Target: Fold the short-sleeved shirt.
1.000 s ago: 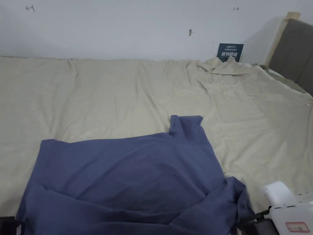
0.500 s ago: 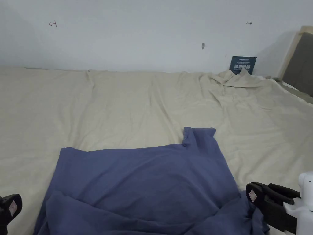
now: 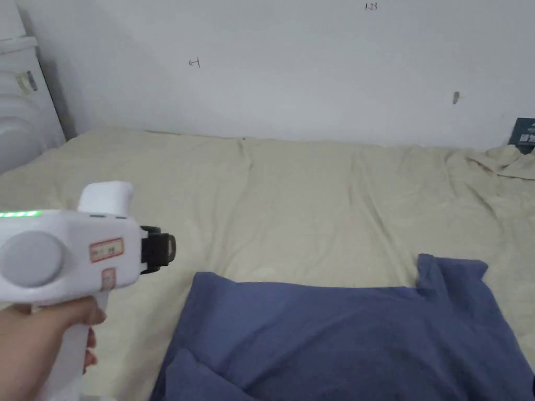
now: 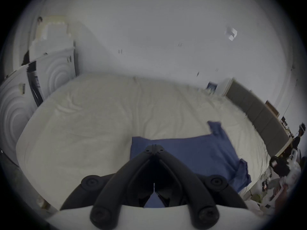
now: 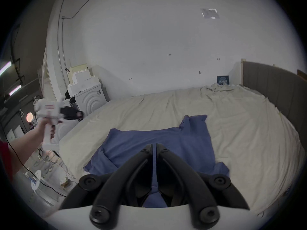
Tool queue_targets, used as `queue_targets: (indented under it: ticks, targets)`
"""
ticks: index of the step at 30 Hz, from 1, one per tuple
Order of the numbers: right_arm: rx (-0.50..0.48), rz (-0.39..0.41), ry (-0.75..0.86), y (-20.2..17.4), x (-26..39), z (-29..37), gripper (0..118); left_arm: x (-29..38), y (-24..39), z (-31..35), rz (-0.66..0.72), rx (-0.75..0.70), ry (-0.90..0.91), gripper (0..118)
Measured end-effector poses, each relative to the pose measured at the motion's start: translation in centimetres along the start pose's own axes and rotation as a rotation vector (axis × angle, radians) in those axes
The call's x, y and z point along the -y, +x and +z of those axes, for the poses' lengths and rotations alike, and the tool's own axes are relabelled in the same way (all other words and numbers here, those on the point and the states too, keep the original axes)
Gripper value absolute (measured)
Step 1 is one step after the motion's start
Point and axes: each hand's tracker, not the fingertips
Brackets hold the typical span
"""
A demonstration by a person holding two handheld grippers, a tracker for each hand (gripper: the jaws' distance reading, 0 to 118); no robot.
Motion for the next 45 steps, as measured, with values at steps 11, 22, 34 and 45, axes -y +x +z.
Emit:
queue_targets:
  ticks: [11, 22, 34, 45]
  targets:
    - [-0.043, -0.111, -0.107, 2.1, 0.1, -5.3, 7, -0.6, -3.7, -21.8, 0.029, -0.024, -0.519, 12]
    - [-0.046, -0.089, -0.170, 2.6, 1.6, -7.2, 7, 0.1, -4.3, -26.8, -0.012, -0.117, -0.592, 100]
    - [-0.058, -0.083, -0.201, 2.4, 2.8, -8.0, 7, 0.4, -0.6, -25.4, -0.306, -0.155, -0.572, 2]
    - [0.020, -0.121, -0.226, 10.4, -6.5, -17.3, 7, -0.7, -1.8, -25.3, -0.296, -0.133, -0.513, 2]
